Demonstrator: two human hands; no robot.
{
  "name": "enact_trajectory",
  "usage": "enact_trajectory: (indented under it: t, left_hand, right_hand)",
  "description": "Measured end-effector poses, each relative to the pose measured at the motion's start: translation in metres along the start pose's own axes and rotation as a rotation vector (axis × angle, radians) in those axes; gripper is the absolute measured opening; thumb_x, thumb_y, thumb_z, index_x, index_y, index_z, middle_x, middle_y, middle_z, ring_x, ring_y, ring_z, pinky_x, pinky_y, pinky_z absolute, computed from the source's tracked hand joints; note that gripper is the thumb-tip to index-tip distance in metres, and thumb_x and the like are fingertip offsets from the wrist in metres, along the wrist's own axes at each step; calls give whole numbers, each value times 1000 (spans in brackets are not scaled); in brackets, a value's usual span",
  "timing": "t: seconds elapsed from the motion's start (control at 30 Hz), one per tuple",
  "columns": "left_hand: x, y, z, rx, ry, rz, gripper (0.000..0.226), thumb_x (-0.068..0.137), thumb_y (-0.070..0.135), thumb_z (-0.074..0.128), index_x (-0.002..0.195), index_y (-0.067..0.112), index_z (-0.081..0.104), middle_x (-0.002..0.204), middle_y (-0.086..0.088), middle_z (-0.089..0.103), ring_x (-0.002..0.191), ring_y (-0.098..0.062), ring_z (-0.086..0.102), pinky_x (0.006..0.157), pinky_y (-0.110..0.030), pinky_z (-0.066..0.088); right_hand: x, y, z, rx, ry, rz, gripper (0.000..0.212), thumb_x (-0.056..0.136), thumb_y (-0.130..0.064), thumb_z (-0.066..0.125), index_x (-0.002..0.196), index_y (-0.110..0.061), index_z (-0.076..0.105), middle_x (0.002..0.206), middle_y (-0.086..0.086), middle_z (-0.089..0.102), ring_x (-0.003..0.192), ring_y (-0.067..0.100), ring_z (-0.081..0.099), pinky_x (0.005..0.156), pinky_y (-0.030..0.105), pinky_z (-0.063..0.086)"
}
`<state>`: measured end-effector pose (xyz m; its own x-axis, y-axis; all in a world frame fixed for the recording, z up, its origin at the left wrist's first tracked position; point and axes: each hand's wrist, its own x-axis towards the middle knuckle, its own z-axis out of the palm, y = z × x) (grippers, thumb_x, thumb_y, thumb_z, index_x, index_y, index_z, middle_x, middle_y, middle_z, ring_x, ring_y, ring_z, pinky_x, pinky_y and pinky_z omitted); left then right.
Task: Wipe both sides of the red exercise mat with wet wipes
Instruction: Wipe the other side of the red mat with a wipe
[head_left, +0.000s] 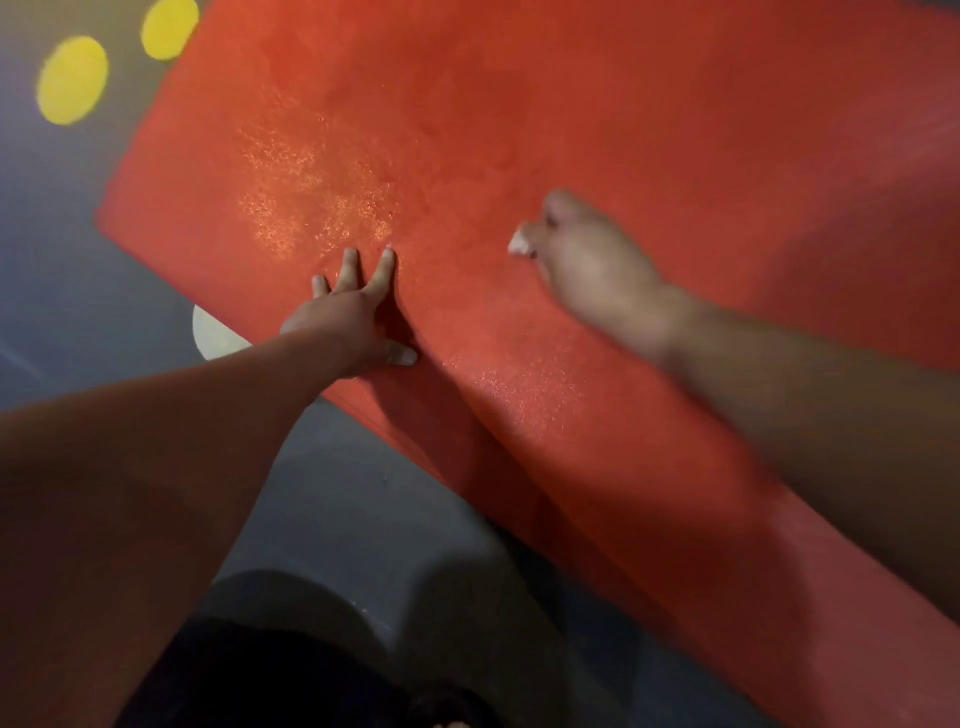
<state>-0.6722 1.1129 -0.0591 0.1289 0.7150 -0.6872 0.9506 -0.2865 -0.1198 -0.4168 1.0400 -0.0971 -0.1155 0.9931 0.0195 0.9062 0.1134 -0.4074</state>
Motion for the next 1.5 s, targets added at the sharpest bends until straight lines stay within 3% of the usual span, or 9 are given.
enact_trajectory:
  t: [0.13, 0.23, 0.33, 0.57, 0.83, 0.93, 1.1, 1.33, 1.5]
  left_hand:
    - [-2, -8, -17, 15, -69, 57, 135, 71, 49, 88, 156, 45, -16, 167, -1, -24, 153, -44, -1, 120, -58, 23]
    - [-1, -20, -23, 92, -26, 99, 139, 67, 38, 93, 160, 36, -10, 169, -5, -17, 154, -41, 12, 119, -54, 29]
    - [-2, -25, -9, 60, 1, 11, 136, 73, 35, 90, 158, 40, -16, 168, 3, -22, 154, -42, -3, 120, -63, 21]
    - [4, -36, -7, -37, -14, 33, 134, 73, 29, 90, 156, 47, -15, 167, 7, -24, 153, -43, -9, 120, -62, 17]
    - [10, -53, 6, -64, 33, 79, 133, 73, 36, 89, 153, 54, -16, 166, 12, -23, 153, -41, -13, 121, -61, 14]
    - [10, -53, 6, -86, 49, 76, 137, 72, 36, 89, 157, 44, -18, 166, 15, -23, 154, -35, -14, 121, -58, 15]
    - [11, -55, 7, -91, 67, 60, 142, 69, 39, 91, 158, 33, -20, 165, 15, -25, 155, -30, -13, 121, -58, 19]
    - [14, -59, 6, -68, 47, 64, 143, 67, 44, 91, 158, 35, -19, 166, 9, -26, 155, -29, -13, 121, -55, 20]
    - [19, -67, -8, -29, -8, 118, 134, 73, 44, 87, 159, 36, -15, 167, 7, -22, 156, -29, -7, 123, -53, 19]
  right_hand:
    - [11, -3, -5, 23, 48, 206, 30, 92, -7, 51, 119, -10, 65, 117, 19, 52, 103, 40, 57, 86, 43, 50]
    - [-18, -59, 11, 78, -79, -91, 22, 91, -6, 55, 111, -7, 65, 103, 16, 52, 88, 37, 58, 67, 39, 41]
    - [-31, -68, 17, 73, -202, -356, 21, 93, -11, 55, 112, -7, 65, 97, 13, 50, 84, 31, 55, 63, 35, 31]
    - [29, -9, 11, 40, 73, 140, 30, 90, -3, 52, 113, -12, 69, 111, 19, 54, 95, 39, 61, 83, 43, 52]
    - [-18, -98, 21, 27, -258, -593, 42, 94, -26, 27, 105, -6, 63, 96, 9, 47, 81, 22, 41, 61, 35, 23]
    - [10, -61, 21, 17, -121, -407, 42, 94, -34, 35, 112, -13, 66, 99, 11, 49, 83, 27, 50, 66, 38, 33]
    - [48, -30, 21, 42, 49, 119, 29, 91, -4, 51, 112, -12, 70, 111, 19, 54, 95, 38, 59, 82, 39, 45]
    - [-10, -120, 35, 84, -280, -507, 18, 99, -23, 51, 100, -8, 60, 93, 6, 45, 84, 27, 51, 63, 36, 25]
    - [46, -62, 24, -1, -69, -178, 21, 95, -10, 54, 110, -8, 68, 107, 18, 52, 92, 38, 57, 70, 42, 37]
